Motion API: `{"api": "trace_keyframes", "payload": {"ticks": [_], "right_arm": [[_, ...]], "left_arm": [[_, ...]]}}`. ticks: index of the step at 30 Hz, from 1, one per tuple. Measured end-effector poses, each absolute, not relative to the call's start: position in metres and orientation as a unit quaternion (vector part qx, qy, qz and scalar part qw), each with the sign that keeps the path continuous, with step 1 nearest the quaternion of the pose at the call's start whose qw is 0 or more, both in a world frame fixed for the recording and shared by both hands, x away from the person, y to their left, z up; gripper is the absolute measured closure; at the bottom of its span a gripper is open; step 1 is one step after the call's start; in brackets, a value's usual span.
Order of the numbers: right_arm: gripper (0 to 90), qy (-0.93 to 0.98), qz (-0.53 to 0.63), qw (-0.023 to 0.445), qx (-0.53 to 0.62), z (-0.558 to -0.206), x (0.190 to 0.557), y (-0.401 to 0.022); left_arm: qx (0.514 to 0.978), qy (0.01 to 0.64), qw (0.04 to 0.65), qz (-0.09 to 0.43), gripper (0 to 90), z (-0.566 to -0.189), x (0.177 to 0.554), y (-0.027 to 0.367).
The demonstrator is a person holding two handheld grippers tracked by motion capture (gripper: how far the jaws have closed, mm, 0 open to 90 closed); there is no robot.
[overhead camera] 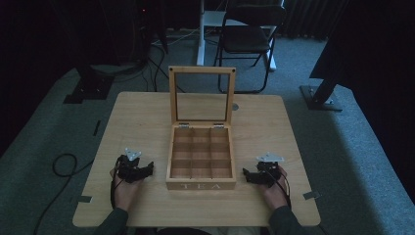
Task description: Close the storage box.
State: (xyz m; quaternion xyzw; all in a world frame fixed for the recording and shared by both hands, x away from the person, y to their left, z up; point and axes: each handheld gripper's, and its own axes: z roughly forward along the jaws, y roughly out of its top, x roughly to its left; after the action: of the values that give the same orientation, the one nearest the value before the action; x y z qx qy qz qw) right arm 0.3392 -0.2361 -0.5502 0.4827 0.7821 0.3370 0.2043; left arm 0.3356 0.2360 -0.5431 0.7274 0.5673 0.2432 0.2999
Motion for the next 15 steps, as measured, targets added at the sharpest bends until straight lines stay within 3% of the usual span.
{"api": "trace_keyframes", "payload": {"ticks": [15], "right_arm": [[14.8, 0.784, 0.339, 0.204, 0.478, -0.5501, 0.3379, -0.2381]], "left_arm": [[0.734, 0.561, 0.3, 0.239, 25.7, -0.5427, 0.3353, 0.2376]]}}
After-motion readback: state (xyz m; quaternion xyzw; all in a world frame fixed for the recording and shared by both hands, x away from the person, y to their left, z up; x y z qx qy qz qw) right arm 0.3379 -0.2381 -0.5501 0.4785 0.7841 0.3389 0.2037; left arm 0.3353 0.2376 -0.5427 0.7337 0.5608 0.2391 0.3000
